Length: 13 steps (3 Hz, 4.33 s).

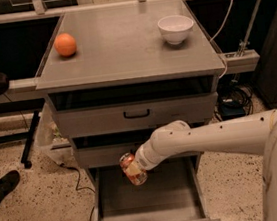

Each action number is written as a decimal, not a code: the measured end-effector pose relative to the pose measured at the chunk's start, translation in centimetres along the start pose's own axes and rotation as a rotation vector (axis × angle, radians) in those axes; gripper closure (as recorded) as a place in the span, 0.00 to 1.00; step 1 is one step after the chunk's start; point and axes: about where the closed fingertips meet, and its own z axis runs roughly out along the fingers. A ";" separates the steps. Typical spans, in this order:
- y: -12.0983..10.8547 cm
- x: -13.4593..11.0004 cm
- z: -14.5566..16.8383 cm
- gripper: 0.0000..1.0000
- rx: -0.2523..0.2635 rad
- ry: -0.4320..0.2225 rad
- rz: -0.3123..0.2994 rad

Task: Place coke can into bottom drawer

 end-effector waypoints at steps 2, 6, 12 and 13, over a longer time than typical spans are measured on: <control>-5.4 6.0 4.2 1.00 -0.052 -0.090 0.127; -11.5 17.2 17.4 1.00 -0.193 -0.055 0.291; -9.2 24.7 22.8 0.11 -0.483 0.131 0.556; -9.2 24.7 22.8 0.00 -0.483 0.131 0.556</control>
Offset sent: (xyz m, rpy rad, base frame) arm 0.0267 -0.0823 -0.1313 0.1995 0.0829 -0.1675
